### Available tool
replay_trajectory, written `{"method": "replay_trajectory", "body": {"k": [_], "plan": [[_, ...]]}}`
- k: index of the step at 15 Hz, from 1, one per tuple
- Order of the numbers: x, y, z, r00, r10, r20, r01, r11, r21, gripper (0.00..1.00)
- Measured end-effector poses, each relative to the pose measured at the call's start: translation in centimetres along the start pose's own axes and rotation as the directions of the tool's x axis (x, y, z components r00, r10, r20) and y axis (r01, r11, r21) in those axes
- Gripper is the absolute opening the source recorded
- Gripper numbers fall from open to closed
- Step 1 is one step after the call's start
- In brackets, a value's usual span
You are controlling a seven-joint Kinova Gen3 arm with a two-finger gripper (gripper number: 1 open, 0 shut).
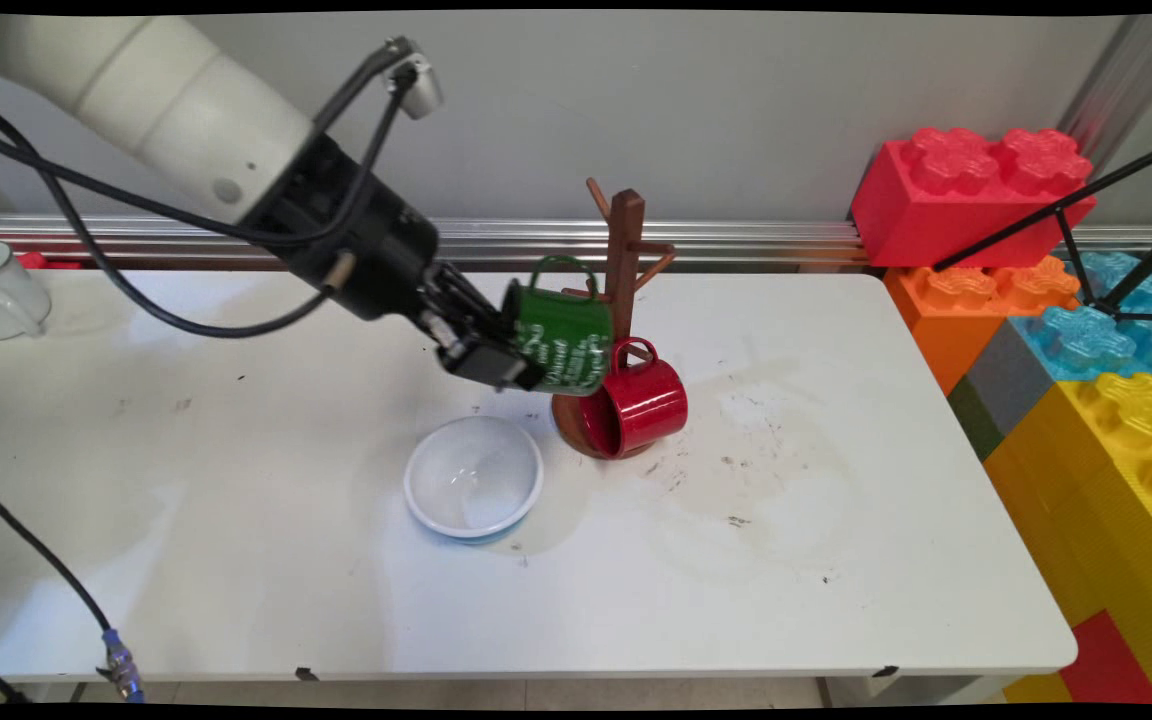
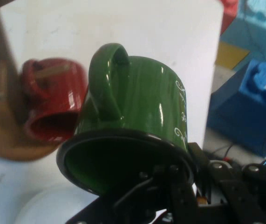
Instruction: Place the picked object on the table
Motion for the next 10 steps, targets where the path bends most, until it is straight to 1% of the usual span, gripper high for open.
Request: {"method": "replay_trajectory", "body": {"k": [2,3,5,7,9,10], "plan": [[-0.4,-0.7,-1.3,0.998,0.034,0.056,-0.036,0.999,0.030,0.00],[-0.6,-1.0,-1.6,0.996,0.042,0.073,-0.045,0.998,0.040,0.00],[-1.0,-1.8,-2.7,0.989,0.070,0.128,-0.080,0.994,0.074,0.00],[-1.2,-2.8,-3.6,0.977,0.100,0.187,-0.123,0.986,0.114,0.00],[-1.4,-3.6,-4.1,0.965,0.118,0.234,-0.155,0.977,0.144,0.00],[-1.6,-4.2,-4.4,0.955,0.131,0.266,-0.178,0.971,0.161,0.00]]}}
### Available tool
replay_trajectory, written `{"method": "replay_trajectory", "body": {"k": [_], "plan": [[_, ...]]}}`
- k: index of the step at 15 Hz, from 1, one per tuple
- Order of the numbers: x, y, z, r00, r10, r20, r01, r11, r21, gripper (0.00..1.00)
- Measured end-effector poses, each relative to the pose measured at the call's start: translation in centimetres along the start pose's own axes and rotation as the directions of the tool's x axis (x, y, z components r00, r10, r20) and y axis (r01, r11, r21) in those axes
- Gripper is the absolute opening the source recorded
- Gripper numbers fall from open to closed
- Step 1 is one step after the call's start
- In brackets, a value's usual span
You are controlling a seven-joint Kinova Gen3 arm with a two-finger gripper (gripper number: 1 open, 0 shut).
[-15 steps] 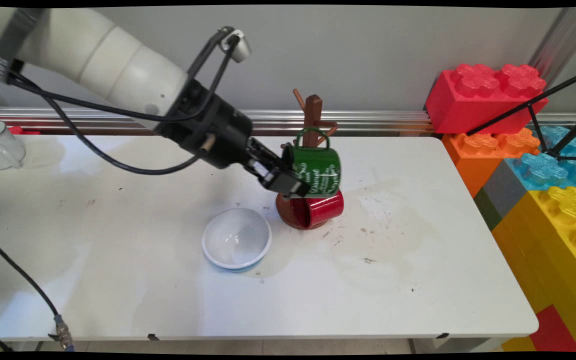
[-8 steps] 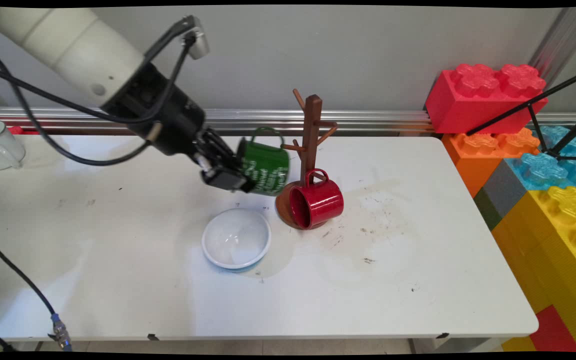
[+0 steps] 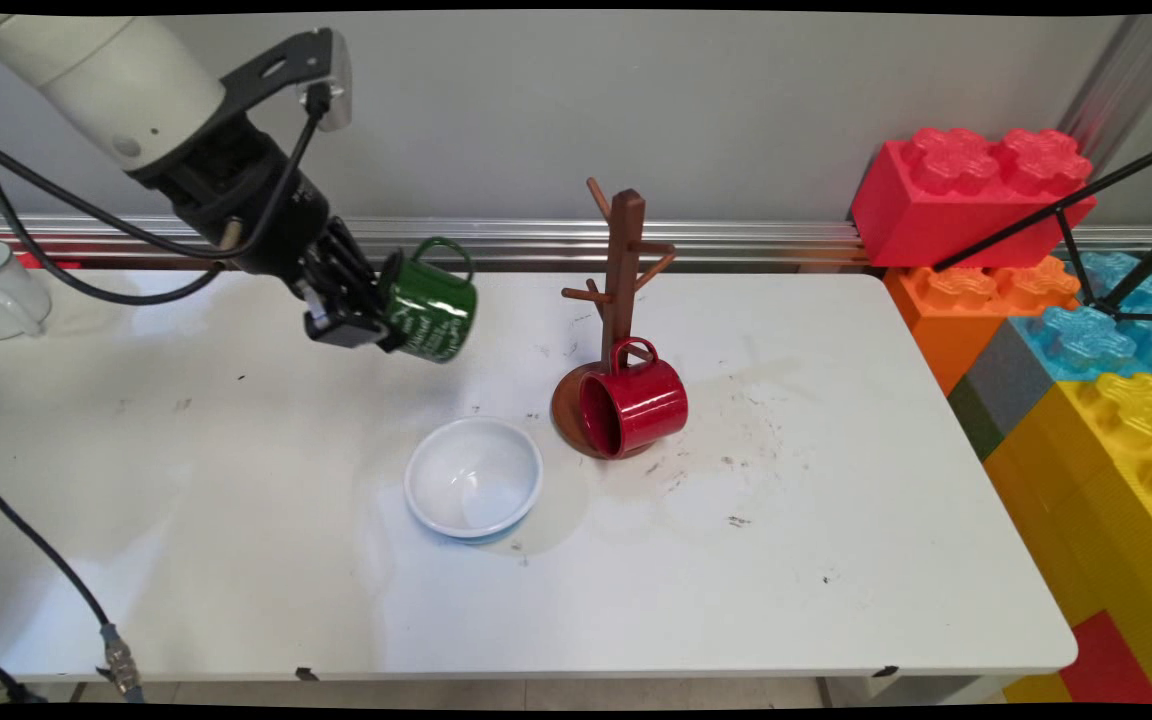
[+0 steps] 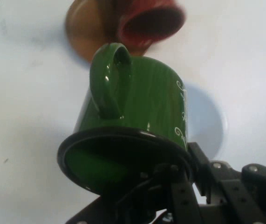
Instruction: Place the picked object on the table
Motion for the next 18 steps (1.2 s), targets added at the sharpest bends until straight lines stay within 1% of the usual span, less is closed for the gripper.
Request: {"method": "replay_trajectory", "body": {"k": [2,5,8,10,13,18], "plan": [[-0.3,-1.1,0.1,0.997,0.045,0.060,-0.047,0.998,0.038,0.00],[-0.6,-2.2,0.5,0.987,0.096,0.127,-0.106,0.992,0.071,0.00],[-1.0,-3.4,1.7,0.965,0.146,0.217,-0.171,0.980,0.102,0.00],[-1.1,-3.7,2.7,0.953,0.162,0.256,-0.196,0.974,0.112,0.00],[-1.0,-3.9,5.1,0.928,0.189,0.322,-0.239,0.963,0.125,0.00],[-0.5,-3.9,8.6,0.901,0.198,0.387,-0.268,0.954,0.134,0.00]]}}
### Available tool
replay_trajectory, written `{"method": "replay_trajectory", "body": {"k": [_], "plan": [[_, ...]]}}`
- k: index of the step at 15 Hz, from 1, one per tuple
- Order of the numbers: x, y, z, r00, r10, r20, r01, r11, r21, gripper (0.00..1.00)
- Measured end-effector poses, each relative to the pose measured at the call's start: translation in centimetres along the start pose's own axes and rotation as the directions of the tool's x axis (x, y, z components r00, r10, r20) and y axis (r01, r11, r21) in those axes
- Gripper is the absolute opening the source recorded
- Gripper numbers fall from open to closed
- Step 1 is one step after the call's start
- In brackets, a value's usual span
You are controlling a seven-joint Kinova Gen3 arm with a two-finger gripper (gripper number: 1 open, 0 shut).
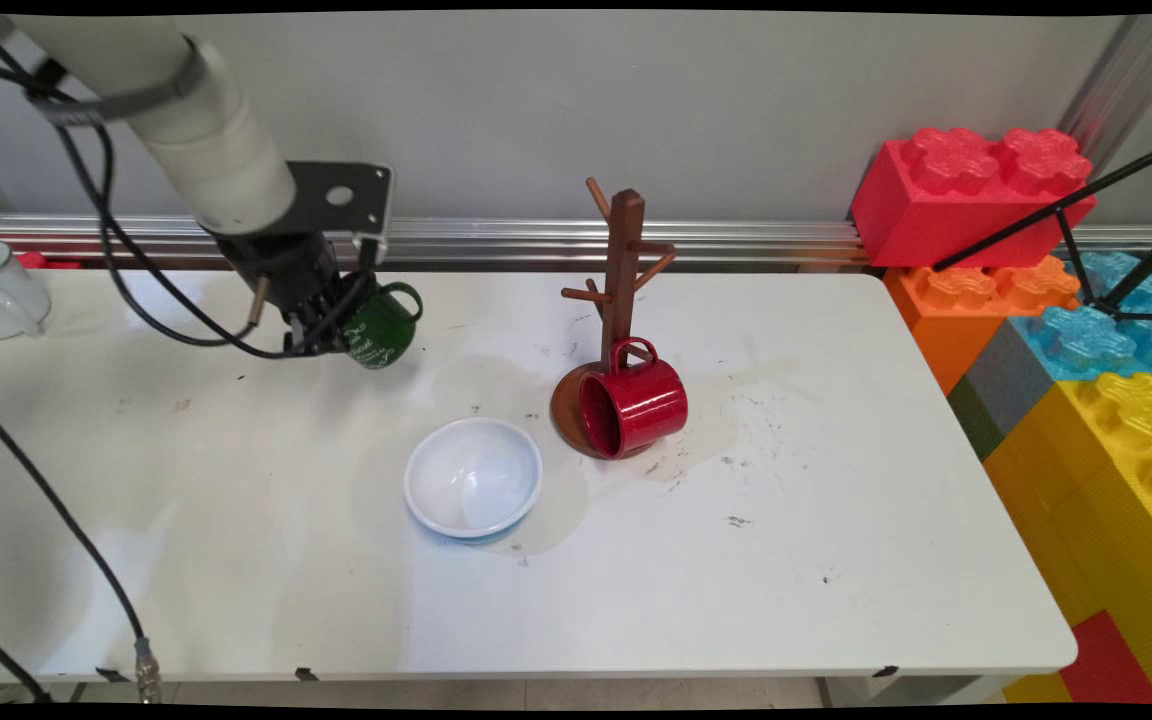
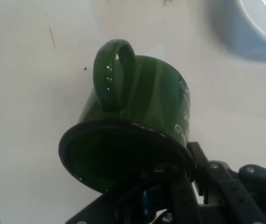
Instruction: Place the picked object on the table
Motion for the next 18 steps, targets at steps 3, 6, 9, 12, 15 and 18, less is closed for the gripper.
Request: {"method": "replay_trajectory", "body": {"k": [3,6,9,12,15,18], "plan": [[1.4,-0.1,2.1,0.999,0.006,0.040,-0.006,1.000,0.012,0.00],[2.3,-0.2,3.6,0.998,0.009,0.067,-0.011,1.000,0.019,0.00],[3.1,-0.4,4.9,0.996,0.016,0.088,-0.018,1.000,0.022,0.00],[3.9,-0.5,6.1,0.994,0.023,0.106,-0.026,0.999,0.024,0.00],[4.4,-0.4,7.0,0.993,0.025,0.118,-0.027,0.999,0.020,0.00],[5.0,-0.3,7.9,0.992,0.024,0.126,-0.025,1.000,0.013,0.00]]}}
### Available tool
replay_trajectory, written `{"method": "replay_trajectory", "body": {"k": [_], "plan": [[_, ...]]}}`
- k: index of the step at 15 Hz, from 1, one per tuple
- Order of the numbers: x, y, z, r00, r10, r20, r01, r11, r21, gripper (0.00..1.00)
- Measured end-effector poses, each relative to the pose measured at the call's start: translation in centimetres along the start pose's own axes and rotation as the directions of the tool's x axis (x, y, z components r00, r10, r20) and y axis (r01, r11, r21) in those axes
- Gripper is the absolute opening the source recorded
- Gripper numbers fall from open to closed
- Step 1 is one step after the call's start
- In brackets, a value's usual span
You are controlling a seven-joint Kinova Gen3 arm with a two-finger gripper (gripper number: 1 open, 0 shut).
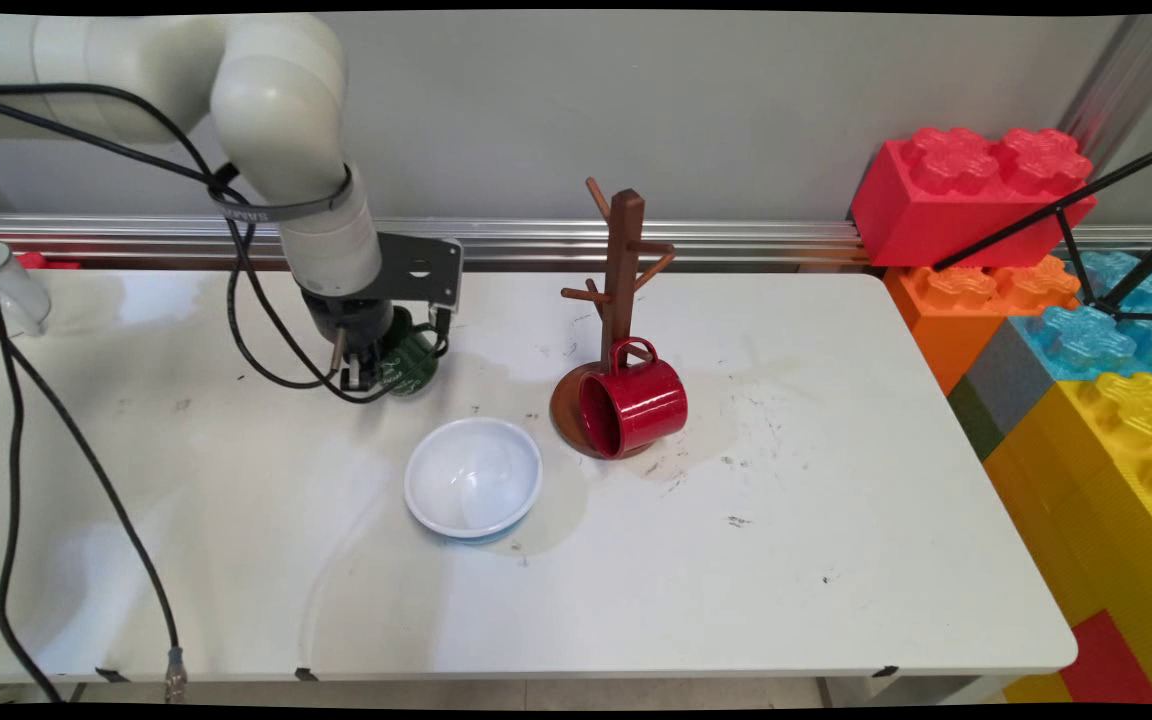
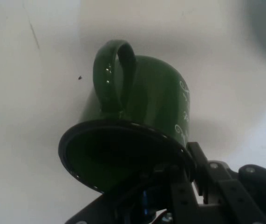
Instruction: Place the picked object on the table
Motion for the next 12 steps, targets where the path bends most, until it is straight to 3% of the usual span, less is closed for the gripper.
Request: {"method": "replay_trajectory", "body": {"k": [10,11,12], "plan": [[1.7,0.9,1.7,1.000,-0.005,0.005,0.005,1.000,-0.021,0.00],[1.8,1.0,1.7,1.000,-0.005,0.003,0.005,1.000,-0.021,1.00],[1.9,1.0,1.8,1.000,-0.005,0.002,0.005,1.000,-0.022,1.00]]}}
